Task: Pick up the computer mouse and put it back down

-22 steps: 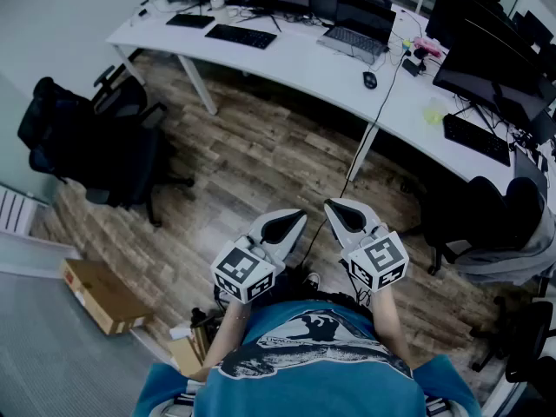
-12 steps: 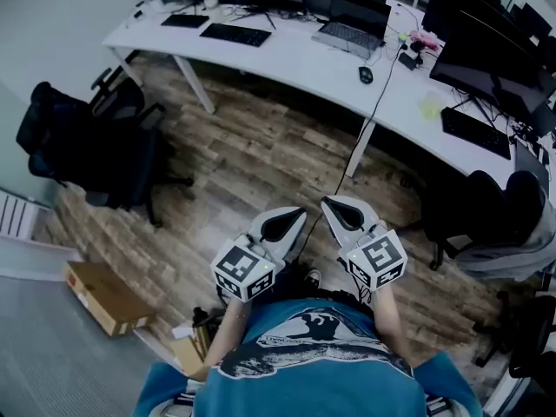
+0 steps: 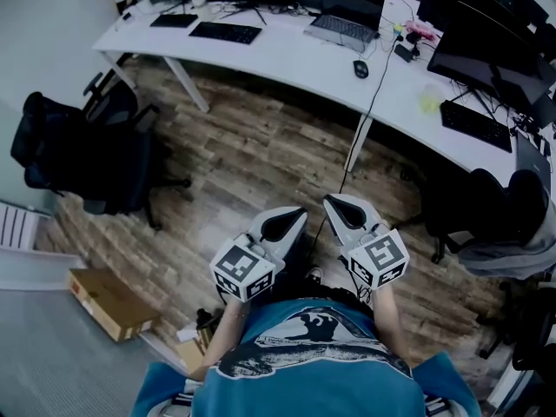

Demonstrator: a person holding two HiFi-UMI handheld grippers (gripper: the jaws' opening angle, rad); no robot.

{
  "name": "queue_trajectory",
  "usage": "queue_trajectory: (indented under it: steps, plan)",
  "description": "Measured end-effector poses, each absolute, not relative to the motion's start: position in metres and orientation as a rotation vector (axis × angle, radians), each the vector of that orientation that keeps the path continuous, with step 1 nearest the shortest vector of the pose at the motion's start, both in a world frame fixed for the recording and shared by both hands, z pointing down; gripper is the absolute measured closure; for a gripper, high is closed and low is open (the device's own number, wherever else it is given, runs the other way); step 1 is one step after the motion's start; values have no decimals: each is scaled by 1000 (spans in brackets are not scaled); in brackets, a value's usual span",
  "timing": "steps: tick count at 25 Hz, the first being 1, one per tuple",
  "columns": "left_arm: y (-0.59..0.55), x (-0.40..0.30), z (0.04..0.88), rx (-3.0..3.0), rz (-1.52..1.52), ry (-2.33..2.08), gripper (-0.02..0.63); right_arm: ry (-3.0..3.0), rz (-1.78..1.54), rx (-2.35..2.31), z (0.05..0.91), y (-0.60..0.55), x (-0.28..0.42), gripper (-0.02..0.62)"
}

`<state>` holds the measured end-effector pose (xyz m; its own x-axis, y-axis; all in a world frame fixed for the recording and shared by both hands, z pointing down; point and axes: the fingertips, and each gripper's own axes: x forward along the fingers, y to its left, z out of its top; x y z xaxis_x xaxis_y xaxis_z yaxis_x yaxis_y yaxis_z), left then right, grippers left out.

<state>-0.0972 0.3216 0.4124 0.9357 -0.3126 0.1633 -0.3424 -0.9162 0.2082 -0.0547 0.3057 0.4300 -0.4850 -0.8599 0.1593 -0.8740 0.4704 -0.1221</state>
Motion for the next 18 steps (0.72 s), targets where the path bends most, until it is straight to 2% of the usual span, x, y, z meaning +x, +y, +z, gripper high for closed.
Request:
queue_trajectory:
  steps: [7, 18]
  plan:
    - [273, -83, 425, 2844, 195, -420, 594, -2583, 329, 1609, 443, 261, -38, 574]
    - [133, -55, 420, 2861, 237, -298, 592, -2481, 418, 1711, 444, 129, -1, 537]
